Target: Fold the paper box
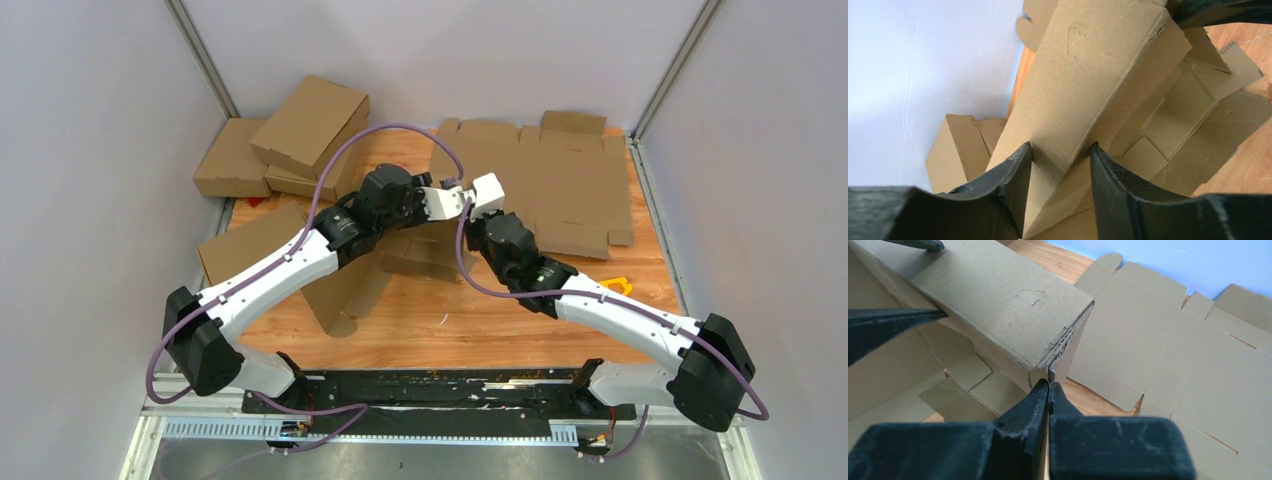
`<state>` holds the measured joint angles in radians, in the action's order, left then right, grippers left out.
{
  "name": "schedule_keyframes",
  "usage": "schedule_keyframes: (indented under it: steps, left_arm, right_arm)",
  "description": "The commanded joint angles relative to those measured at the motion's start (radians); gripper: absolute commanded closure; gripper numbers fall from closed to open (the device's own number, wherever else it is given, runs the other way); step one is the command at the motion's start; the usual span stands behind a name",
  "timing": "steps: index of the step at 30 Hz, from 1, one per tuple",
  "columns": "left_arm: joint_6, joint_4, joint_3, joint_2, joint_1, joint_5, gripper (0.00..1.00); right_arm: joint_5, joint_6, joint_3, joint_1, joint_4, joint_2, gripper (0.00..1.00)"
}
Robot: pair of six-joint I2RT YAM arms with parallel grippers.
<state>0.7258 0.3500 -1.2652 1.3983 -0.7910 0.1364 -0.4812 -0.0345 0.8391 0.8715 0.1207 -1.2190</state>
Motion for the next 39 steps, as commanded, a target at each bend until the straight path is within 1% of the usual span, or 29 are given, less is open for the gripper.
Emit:
schedule_keyframes:
  steps: [1,7,9,12,14,16,18,20,21,22,27,32,36,39]
  left_arm:
    - [-0.008,-0.038,-0.018,0.023,0.0,0.005,0.53]
    - [-0.02,-0.065,-0.014,0.013,0.001,0.036,0.78]
    - [-0.021,-0.09,0.002,0.0,0.001,0.04,0.81]
    - [-0.013,-0.105,0.02,-0.009,0.0,0.036,0.8]
    - [-0.017,-0.095,0.017,-0.009,-0.001,0.041,0.75]
    - [-0.024,-0.086,0.013,-0.015,-0.001,0.033,0.65]
    - [-0.033,-0.084,0.017,-0.035,-0.001,0.02,0.45]
    - [-0.024,-0.093,0.035,-0.06,-0.005,0.025,0.2]
    - [-0.005,-0.097,0.046,-0.072,-0.008,0.03,0.1]
    - [0.015,-0.102,0.056,-0.084,-0.013,0.035,0.01]
    - [0.087,-0.105,0.075,-0.103,-0.02,0.051,0.0]
    - [0.137,-0.088,0.029,-0.026,-0.019,0.086,0.0]
    - [0.166,-0.058,-0.011,0.041,-0.019,0.058,0.0]
    - [0.18,-0.105,0.005,0.048,-0.019,0.031,0.0]
  right_arm:
    - [0.048,0.023,0.022,0.004,-0.023,0.022,1.0]
    - [0.051,0.027,0.022,0.003,-0.021,0.024,1.0]
    - [0.054,0.028,0.024,0.003,-0.021,0.024,1.0]
    - [0.058,0.028,0.029,0.003,-0.026,0.025,1.0]
    - [0.058,0.028,0.029,0.003,-0.027,0.024,1.0]
    - [0.058,0.029,0.029,0.003,-0.028,0.023,1.0]
    - [0.057,0.03,0.031,0.003,-0.029,0.021,1.0]
    - [0.058,0.028,0.031,0.003,-0.03,0.021,1.0]
    - [0.058,0.028,0.032,0.002,-0.03,0.021,1.0]
    - [0.058,0.028,0.032,0.002,-0.03,0.021,1.0]
    - [0.064,0.029,0.034,0.001,-0.03,0.015,1.0]
    - [0.074,0.028,0.039,0.001,-0.03,0.011,1.0]
    - [0.077,0.028,0.042,0.002,-0.03,0.009,1.0]
    - [0.075,0.049,0.044,0.001,-0.033,0.008,1.0]
